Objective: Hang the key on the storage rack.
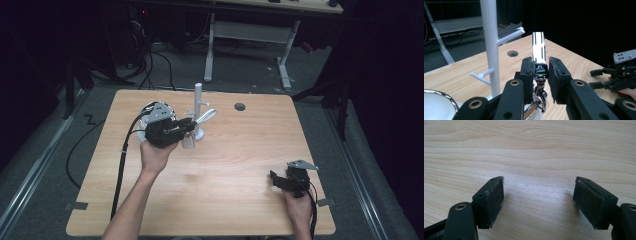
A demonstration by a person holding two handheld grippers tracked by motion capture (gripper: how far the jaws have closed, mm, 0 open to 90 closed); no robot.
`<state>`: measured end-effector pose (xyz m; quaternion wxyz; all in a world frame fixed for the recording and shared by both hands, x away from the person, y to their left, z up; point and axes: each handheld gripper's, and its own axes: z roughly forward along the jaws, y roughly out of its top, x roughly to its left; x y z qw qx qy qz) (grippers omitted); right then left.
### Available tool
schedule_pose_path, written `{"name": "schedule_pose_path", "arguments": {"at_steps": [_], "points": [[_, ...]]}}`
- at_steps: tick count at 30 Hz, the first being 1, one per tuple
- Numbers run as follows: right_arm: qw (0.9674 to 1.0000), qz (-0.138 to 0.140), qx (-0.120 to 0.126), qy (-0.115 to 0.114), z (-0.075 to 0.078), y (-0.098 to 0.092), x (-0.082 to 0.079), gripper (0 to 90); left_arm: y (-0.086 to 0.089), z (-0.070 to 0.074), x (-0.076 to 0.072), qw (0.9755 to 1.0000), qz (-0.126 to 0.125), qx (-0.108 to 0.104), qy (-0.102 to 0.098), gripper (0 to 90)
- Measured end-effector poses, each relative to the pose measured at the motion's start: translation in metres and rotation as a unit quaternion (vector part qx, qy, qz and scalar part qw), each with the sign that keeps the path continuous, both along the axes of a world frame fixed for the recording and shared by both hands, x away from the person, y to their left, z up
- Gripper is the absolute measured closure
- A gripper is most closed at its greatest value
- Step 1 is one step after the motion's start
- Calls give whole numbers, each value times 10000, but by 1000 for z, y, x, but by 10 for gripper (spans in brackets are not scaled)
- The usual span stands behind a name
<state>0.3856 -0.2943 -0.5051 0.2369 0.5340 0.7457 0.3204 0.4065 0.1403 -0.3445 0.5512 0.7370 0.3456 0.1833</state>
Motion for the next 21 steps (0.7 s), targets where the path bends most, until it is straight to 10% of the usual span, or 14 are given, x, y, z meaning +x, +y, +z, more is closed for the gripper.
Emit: {"name": "schedule_pose_path", "arguments": {"at_steps": [21], "points": [[10000, 4, -23, 1, 0, 0, 0, 245, 0, 6, 15, 9999, 121, -60, -14, 744]]}}
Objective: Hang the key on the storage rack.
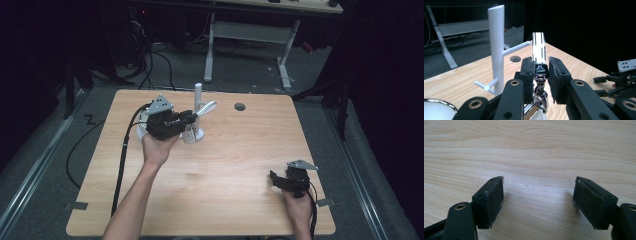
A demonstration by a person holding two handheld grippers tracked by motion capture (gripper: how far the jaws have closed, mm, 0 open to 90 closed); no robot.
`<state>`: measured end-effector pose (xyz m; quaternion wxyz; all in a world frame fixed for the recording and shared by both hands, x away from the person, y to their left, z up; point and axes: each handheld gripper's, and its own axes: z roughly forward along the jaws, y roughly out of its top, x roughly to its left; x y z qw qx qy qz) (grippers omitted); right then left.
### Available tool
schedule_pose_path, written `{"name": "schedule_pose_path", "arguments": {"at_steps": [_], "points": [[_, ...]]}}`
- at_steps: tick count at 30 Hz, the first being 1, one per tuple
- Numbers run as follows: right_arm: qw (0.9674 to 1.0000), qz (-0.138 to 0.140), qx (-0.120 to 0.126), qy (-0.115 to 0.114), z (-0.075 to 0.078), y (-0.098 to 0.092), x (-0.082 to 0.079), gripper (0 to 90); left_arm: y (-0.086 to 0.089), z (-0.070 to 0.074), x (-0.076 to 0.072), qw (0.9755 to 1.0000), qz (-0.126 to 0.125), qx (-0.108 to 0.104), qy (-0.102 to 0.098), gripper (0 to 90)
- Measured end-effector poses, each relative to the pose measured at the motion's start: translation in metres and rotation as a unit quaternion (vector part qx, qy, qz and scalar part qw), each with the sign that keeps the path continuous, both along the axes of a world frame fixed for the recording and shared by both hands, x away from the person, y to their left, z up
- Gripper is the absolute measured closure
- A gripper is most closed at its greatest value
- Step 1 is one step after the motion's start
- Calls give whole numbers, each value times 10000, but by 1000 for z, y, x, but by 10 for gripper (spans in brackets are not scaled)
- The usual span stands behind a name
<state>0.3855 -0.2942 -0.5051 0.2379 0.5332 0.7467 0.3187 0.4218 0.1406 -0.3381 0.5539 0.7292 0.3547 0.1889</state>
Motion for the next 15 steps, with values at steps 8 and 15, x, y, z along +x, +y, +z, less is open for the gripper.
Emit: {"name": "schedule_pose_path", "arguments": {"at_steps": [8, 15], "points": [[10000, -1, 0, 0, 0, 0, 0, 245, 3, -2, 5, 9999, 107, -34, 43, 744], [10000, 0, 1, 0, 0, 0, 0, 245, 4, -9, 7, 9997, 229, -25, 68, 744]]}}
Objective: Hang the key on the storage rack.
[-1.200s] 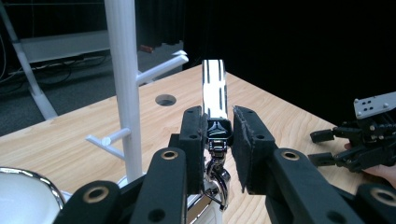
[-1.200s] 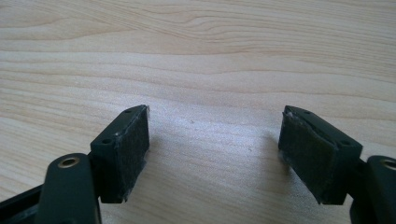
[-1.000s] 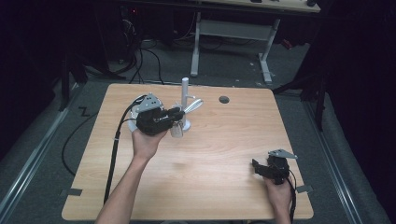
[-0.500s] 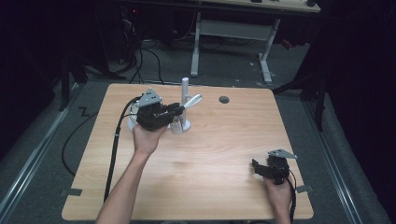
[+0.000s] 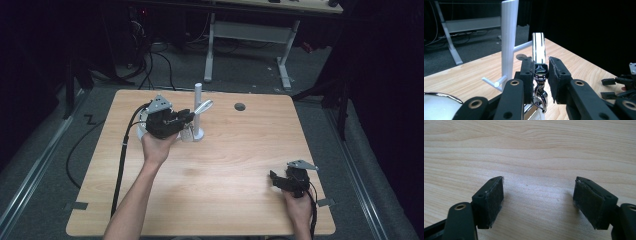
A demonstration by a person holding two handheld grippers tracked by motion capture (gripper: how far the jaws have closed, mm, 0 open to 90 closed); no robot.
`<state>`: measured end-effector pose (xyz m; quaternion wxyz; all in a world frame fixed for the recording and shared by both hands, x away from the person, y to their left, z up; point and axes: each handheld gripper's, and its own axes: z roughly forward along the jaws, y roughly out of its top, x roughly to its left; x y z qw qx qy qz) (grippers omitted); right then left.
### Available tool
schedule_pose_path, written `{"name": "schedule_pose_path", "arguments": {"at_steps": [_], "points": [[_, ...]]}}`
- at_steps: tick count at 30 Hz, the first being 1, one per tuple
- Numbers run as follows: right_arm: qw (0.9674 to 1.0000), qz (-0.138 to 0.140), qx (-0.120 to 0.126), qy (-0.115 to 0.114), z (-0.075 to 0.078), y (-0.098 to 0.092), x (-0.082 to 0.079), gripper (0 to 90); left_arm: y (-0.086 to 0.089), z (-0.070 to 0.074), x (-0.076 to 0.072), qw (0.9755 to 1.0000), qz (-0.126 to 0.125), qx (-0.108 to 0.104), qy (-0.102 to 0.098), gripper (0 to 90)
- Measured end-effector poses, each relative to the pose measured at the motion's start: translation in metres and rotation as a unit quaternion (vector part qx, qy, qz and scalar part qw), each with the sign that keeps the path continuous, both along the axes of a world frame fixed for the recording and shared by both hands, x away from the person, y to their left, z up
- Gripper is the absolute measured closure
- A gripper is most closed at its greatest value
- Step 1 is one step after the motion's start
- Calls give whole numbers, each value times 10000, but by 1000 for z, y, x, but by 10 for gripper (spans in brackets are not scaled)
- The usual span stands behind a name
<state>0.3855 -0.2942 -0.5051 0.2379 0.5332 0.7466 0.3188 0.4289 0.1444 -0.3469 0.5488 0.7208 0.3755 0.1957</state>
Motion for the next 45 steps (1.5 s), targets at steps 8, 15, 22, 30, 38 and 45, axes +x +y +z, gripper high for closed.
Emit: {"name": "schedule_pose_path", "arguments": {"at_steps": [8, 15, 22, 30, 38, 45], "points": [[10000, 4, -3, 1, 0, 0, 0, 245, 1, -8, 3, 9998, 109, 111, 83, 743], [10000, 9, -11, -2, 0, 0, 0, 245, -1, -15, 5, 9993, 162, 288, 149, 743], [10000, 9, -10, -2, 0, 0, 0, 245, -7, -21, 7, 9983, 216, 513, 176, 743], [10000, 10, -8, -2, 0, 0, 0, 244, -13, -27, 11, 9970, 273, 696, 217, 743], [10000, 10, -8, -2, 0, 0, 0, 244, -17, -33, 15, 9962, 295, 771, 277, 743], [10000, 10, -9, -1, 0, 0, 0, 244, -18, -40, 20, 9955, 302, 787, 425, 742]]}}
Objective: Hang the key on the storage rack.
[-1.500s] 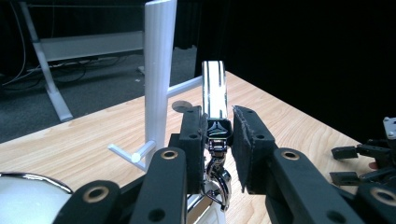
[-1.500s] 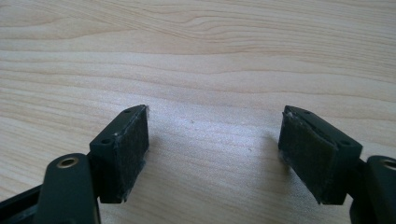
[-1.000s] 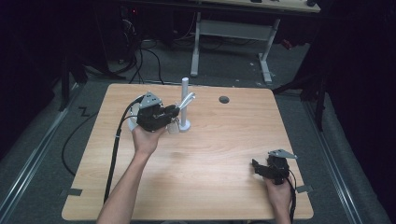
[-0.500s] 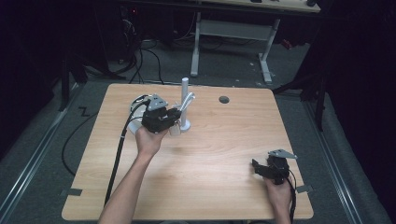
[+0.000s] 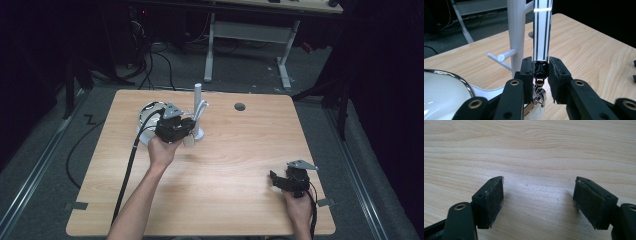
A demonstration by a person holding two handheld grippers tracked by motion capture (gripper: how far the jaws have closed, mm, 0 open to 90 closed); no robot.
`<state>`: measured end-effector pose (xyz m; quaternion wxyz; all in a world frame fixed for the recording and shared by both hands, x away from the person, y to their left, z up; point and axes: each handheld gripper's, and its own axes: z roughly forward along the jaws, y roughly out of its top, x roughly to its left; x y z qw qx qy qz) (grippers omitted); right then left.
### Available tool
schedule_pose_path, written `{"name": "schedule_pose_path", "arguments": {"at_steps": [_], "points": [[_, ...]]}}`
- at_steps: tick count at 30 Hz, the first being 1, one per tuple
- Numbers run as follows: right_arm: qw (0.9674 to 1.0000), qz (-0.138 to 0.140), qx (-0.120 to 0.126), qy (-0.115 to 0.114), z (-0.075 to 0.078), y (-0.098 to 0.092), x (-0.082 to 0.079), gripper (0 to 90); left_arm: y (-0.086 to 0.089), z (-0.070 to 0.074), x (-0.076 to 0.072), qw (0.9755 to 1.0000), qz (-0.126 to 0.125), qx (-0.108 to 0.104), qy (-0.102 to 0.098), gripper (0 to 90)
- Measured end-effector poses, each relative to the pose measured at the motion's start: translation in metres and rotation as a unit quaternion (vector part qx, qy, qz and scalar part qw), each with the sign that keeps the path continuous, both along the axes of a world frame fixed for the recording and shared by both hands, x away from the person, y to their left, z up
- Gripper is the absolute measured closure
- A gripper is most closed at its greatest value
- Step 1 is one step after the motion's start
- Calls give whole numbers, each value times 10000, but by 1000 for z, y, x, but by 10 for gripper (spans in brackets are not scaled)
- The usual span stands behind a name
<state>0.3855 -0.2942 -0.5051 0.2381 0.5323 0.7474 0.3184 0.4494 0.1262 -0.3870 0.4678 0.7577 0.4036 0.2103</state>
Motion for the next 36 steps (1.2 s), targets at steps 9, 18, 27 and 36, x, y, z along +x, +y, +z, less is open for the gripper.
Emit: {"name": "schedule_pose_path", "arguments": {"at_steps": [9, 18, 27, 36], "points": [[10000, 1, 0, -2, 0, 0, 0, 244, -1, -5, 6, 9999, 57, -4, 125, 740], [10000, 1, -2, 0, 0, 0, 0, 244, 3, -4, 4, 9999, 113, 1, 119, 759], [10000, 1, -3, -1, 0, 0, 0, 244, 10, -3, -5, 9999, 97, -98, 79, 701], [10000, -1, -4, 1, 0, 0, 0, 244, 20, 2, -16, 9998, 165, -97, 16, 588]]}}
